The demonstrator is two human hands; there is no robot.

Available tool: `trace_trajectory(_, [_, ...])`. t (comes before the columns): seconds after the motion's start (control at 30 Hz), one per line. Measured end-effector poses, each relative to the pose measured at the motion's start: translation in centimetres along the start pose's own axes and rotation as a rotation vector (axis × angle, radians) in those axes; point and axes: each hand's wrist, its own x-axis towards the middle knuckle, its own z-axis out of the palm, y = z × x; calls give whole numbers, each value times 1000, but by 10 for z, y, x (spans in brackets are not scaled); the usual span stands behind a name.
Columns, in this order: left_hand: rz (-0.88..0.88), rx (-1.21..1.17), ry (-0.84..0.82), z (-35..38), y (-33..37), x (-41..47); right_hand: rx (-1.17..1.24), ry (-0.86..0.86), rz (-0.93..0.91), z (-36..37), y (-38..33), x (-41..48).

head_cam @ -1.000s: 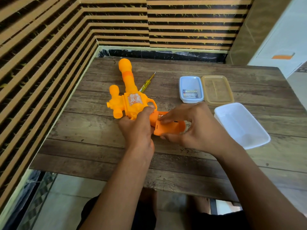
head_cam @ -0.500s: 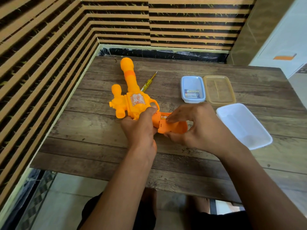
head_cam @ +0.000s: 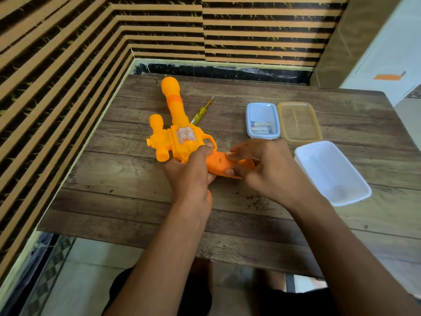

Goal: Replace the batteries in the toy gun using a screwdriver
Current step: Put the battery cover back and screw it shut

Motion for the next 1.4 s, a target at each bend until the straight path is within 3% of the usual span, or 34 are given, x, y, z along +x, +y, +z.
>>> trace_trajectory(0.47, [8,-12,47,1,2,-2,79,36,149,-21,0,-7])
trace_trajectory(0.77, [-18,43,93,0,2,0,-128,-404,214,-41,-1,-22])
trace_trajectory(1.0, [-5,46,97,2,0,-1,-61,-428,279,-36,6,-20])
trace_trajectory(1.4, [-32,29,104,1,2,-2,-215,-503,166,-30,6,-17])
